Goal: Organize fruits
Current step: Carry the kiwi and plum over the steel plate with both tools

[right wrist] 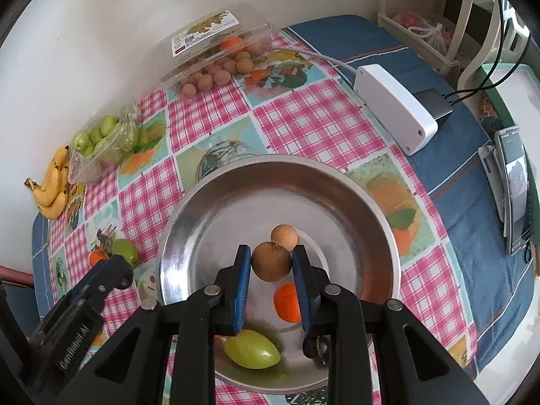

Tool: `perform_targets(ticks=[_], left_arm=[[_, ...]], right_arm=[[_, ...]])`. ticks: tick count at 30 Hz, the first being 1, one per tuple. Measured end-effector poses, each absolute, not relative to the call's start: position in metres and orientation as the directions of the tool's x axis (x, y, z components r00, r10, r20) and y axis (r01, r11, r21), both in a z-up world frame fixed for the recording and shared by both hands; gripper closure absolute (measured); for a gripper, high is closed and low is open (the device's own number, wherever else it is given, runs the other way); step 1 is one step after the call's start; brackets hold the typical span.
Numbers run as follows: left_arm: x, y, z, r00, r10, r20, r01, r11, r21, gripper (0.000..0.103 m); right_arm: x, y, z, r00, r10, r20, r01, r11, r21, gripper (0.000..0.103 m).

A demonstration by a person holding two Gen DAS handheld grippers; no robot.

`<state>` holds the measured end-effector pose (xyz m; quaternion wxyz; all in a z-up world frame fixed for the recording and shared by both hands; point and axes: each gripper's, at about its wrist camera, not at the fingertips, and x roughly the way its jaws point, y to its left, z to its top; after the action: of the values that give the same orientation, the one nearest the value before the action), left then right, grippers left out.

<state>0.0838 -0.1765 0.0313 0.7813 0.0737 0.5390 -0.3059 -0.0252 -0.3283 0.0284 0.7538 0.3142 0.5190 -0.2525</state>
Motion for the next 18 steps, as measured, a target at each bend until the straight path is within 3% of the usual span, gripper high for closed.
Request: perform_targets(ticks=[18], left_arm=[[0.073, -0.195, -0.008, 0.144, -0.331, -0.933, 0.588, 0.787, -0.189, 0.073]], right_arm=[[-0.012, -0.316, -0.013, 0.248, 0.025, -0.969, 0.689, 0.698, 0.194, 0.076]])
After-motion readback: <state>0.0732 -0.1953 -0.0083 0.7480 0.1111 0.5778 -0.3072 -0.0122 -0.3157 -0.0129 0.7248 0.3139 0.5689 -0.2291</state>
